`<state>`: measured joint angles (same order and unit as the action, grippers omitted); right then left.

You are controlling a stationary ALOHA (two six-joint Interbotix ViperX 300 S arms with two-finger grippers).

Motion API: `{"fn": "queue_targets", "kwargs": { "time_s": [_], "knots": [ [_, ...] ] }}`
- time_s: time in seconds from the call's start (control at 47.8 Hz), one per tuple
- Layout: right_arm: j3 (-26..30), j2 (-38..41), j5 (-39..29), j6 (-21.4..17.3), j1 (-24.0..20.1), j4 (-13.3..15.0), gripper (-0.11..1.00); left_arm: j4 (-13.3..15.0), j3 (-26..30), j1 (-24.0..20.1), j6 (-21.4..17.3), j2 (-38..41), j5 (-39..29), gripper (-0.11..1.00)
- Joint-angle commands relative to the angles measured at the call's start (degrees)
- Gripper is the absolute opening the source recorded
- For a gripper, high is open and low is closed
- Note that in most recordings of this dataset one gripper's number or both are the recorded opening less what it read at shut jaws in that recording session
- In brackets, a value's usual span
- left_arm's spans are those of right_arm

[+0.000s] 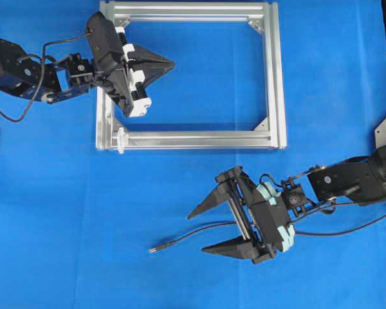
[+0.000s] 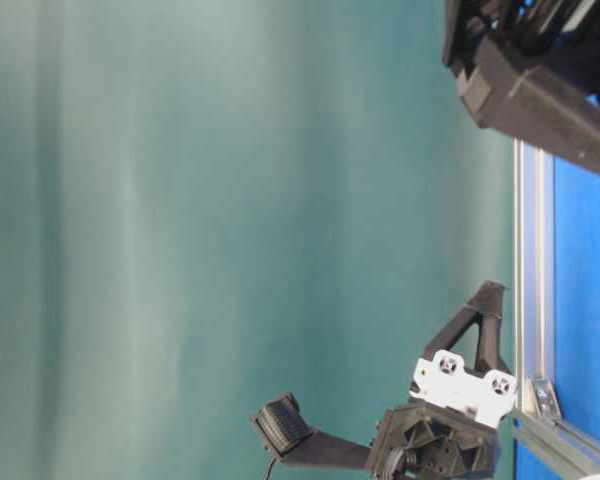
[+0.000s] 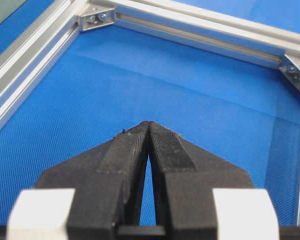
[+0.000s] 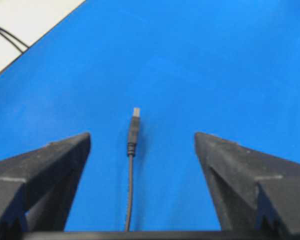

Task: Insert the wire through the string loop located on the left side.
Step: 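Open the right gripper and lower it over the black USB cable plug end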

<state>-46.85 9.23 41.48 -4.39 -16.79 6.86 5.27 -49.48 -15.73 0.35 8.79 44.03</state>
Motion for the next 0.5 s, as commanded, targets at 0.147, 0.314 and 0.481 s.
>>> {"fn": "queue_targets", "kwargs": {
  "time_s": [0.147, 0.314, 0.481],
  "knots": [
    [2.3, 1.1, 0.6, -1.1, -0.3, -0.8, 0.87, -0.2, 0.2, 0.2, 0.0, -2.0, 0.3, 0.0],
    [5.1, 6.8, 0.7, -3.3, -0.3, -0.8, 0.87, -0.3, -0.2, 0.1, 0.1, -2.2, 0.4, 0.0],
    [7.9, 11.2, 0.7, -4.9, -0.3, -0.8, 0.87, -0.2, -0.4, 0.1, 0.1, -2.3, 0.3, 0.0]
  ]
}}
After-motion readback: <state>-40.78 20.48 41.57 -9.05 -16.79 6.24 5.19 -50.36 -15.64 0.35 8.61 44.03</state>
